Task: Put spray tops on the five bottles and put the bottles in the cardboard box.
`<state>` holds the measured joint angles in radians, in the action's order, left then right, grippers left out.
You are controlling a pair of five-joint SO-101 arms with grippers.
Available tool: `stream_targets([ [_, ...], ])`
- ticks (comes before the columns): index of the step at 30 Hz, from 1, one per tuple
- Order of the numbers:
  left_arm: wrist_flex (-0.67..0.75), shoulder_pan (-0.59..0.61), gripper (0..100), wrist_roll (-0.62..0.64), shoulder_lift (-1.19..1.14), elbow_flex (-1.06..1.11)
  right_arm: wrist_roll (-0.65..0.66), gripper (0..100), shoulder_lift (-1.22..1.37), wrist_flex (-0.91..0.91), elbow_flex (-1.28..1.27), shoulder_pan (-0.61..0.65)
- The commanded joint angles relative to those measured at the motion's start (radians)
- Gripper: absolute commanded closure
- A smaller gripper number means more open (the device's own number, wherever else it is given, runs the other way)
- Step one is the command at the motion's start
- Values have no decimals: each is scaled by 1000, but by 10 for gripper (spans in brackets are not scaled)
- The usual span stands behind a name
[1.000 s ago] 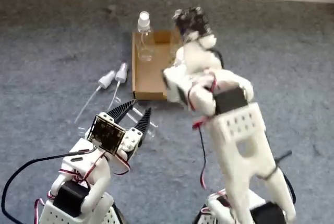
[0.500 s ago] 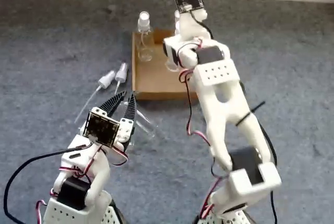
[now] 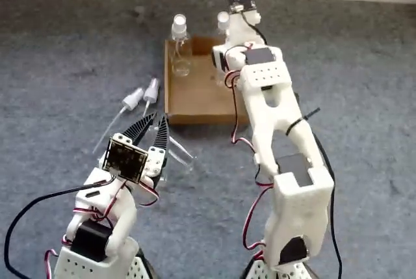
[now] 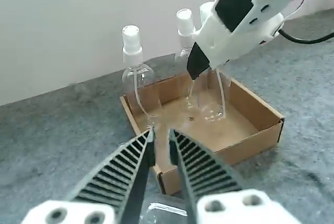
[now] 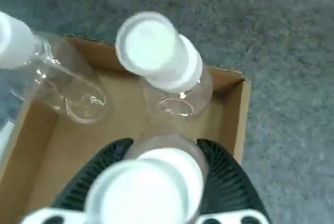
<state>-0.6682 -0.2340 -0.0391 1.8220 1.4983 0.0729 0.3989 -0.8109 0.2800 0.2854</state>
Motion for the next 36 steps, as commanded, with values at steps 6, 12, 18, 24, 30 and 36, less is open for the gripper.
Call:
stream_targets([
  [6,23,8,994,5,1,-5,5,995,21,71,70,-13],
  [12,21,-21,994,3,1,-5,11,995,51,71,70,-13],
  [18,21,-21,994,3,1,-5,11,978,50,65,70,-8],
  [24,21,-21,994,3,1,-5,11,849,48,64,65,-8],
  [30,21,-21,994,3,1,-5,11,833,47,64,68,-7],
  [36,21,-21,994,2,1,-5,11,831,47,39,71,-7],
])
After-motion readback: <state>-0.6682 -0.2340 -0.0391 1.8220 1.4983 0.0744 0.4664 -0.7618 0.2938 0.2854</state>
